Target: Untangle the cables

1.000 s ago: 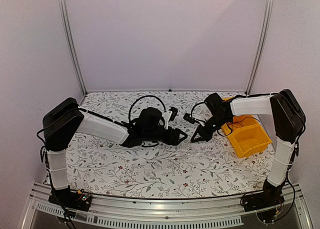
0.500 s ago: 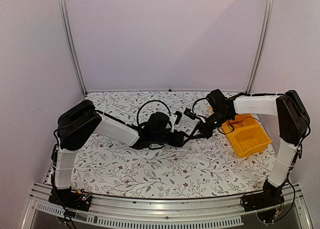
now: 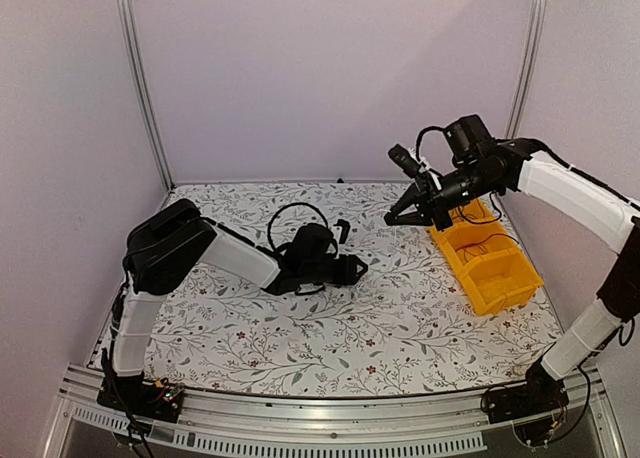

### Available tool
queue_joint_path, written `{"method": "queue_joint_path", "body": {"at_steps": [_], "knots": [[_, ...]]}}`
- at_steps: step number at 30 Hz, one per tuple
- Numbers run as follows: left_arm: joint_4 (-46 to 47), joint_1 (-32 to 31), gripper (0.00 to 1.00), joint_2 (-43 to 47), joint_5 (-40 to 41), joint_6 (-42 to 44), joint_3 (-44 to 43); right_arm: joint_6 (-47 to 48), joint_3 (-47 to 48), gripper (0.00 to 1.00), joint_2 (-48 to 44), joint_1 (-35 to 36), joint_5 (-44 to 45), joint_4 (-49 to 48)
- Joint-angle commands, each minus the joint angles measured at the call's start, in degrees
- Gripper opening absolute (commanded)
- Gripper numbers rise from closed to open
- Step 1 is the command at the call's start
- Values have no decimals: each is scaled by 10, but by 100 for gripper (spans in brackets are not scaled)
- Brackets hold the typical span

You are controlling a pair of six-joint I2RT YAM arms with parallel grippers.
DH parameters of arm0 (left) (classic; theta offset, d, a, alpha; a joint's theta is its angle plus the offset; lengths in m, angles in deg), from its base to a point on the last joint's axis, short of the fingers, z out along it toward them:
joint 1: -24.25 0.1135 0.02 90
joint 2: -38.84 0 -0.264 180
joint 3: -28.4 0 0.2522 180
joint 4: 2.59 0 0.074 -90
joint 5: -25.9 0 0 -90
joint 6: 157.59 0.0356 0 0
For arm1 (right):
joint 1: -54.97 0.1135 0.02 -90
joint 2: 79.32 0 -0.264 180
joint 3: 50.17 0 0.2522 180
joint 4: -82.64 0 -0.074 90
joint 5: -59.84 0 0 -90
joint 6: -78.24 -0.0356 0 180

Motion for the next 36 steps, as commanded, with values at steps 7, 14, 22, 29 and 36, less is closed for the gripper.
{"method": "queue_joint_path", "body": {"at_steps": [7,14,22,29,36], "knots": [[35,19,43,-21,-2,-22,36,-2,227,0,-97,2,-21,59],[47,23,42,-1,3,-16,69,-6,304,0,-86,-4,28,61],[18,24,54,137,-7,39,121,-7,223,0,-98,-30,56,31],[-124,13,58,257,-11,77,89,10,126,0,-116,-70,73,16],[-318,12,60,314,-17,144,-48,53,75,0,-116,-117,117,71]]}}
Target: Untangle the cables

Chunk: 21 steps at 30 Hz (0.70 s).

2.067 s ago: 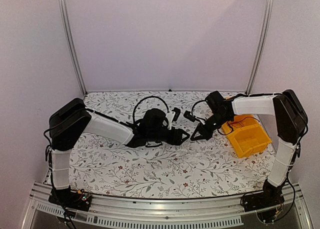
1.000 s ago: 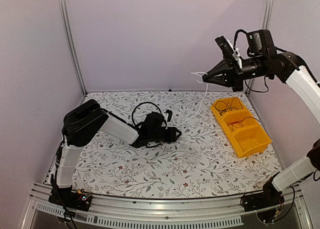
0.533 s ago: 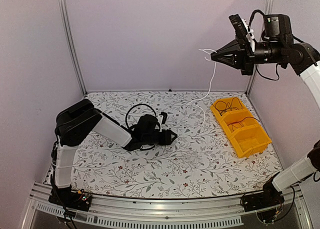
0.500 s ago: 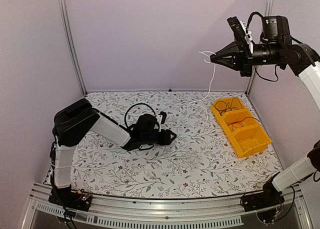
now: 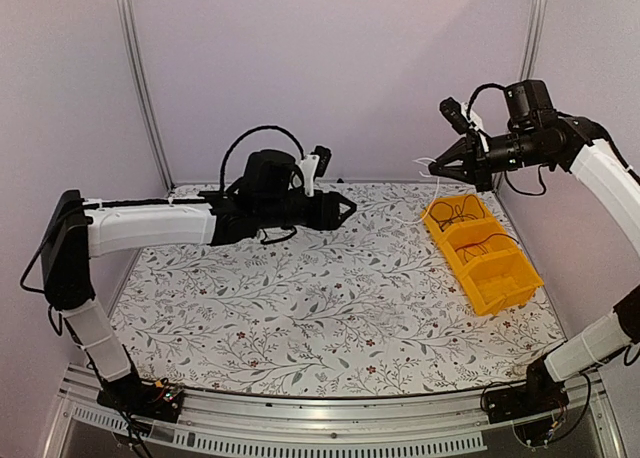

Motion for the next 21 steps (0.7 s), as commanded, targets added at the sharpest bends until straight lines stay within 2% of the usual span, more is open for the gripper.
{"method": "queue_joint_path", "body": {"at_steps": [1,5,9,16,21], "knots": [[-154,-2,60,30,-2,75,-87,42,-20,0,-16,-31,41,48],[-170,4,63,17,40,136,-119,73,-31,0,-17,-65,67,96],[-187,13,61,-1,65,163,-133,97,-49,0,-30,-94,112,132],[-114,14,64,46,130,214,-16,152,-62,0,-53,-145,184,203],[-123,15,65,40,122,213,-26,188,-81,0,-74,-176,230,239]]}}
